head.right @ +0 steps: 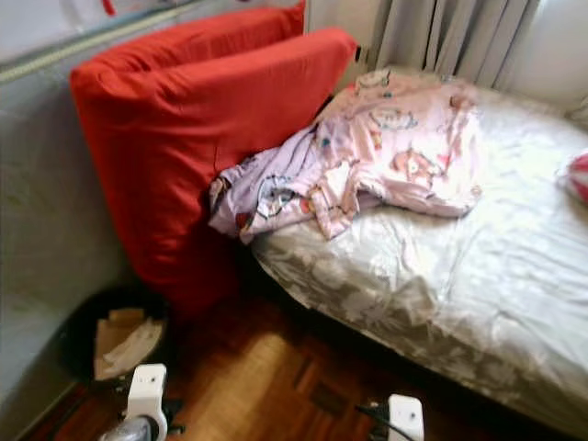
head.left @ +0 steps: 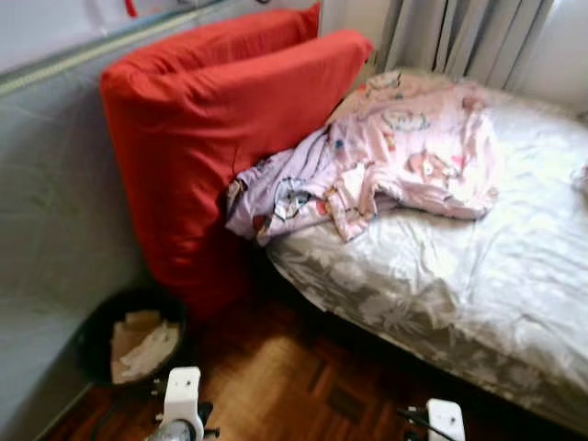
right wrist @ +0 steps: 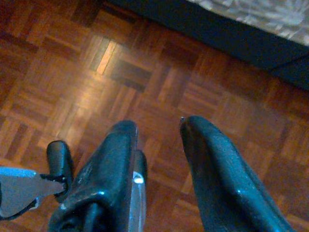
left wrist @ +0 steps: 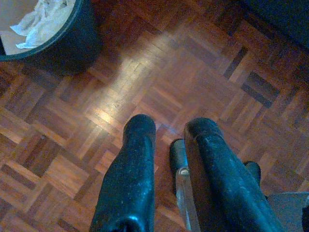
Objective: Clean up the room
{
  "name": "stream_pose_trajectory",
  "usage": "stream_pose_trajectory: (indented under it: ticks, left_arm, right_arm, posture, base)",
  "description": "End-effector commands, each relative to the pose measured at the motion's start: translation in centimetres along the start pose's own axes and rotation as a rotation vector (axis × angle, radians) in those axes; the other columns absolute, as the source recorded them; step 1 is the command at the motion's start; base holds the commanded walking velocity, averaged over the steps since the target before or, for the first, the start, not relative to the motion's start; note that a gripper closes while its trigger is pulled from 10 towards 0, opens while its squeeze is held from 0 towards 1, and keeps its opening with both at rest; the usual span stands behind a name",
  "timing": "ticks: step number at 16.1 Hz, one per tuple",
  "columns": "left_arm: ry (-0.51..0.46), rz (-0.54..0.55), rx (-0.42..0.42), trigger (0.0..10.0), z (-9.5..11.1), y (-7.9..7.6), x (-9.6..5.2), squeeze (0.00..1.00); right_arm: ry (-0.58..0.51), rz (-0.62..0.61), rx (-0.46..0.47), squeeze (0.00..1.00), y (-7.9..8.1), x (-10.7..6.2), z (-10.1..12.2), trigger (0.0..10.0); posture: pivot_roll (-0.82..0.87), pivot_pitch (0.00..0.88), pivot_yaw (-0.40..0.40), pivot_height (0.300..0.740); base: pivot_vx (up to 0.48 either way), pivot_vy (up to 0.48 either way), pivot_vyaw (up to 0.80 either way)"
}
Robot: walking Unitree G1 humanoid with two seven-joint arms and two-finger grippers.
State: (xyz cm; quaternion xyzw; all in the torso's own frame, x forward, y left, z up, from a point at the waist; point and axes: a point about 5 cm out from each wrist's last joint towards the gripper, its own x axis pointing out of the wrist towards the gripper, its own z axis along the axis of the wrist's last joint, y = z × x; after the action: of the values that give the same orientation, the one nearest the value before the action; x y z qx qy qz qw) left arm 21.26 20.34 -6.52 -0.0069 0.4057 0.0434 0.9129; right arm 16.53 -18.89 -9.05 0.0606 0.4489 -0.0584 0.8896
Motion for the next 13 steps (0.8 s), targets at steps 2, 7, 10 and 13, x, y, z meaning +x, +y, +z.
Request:
stream_pose_trajectory:
  ticks: [2, 7, 10, 13]
  left_arm:
    - [0.019, 0.010, 0.003, 10.0, -0.4, 0.2, -0.1, 0.00]
    - [0.008, 0.008, -0.005, 10.0, -0.2, 0.1, 0.0, 0.00]
    - [0.005, 0.008, -0.006, 10.0, -0.1, 0.1, 0.0, 0.00]
    - [0.001, 0.006, -0.006, 10.0, 0.0, 0.0, 0.0, 0.00]
  right_arm:
    - [0.018, 0.022, -0.017, 0.00, 0.4, -0.1, -0.7, 10.0]
    - [0.015, 0.020, 0.003, 0.00, 0.2, 0.0, -0.1, 10.0]
    - [0.013, 0.029, -0.007, 0.00, 0.4, 0.1, 0.1, 10.0]
    - [0.003, 0.029, 0.002, 0.00, 0.8, 0.2, 0.5, 10.0]
  posture:
    - [0.02, 0.046, -0.022, 0.740]
    - [0.02, 0.042, -0.023, 0.740]
    - [0.02, 0.043, -0.024, 0.740]
    - [0.02, 0.045, -0.023, 0.740]
  base:
    - [0.240, 0.000, 0.80]
    - [0.241, 0.000, 0.40]
    - [0.242, 0.000, 0.00]
    - [0.241, 0.000, 0.00]
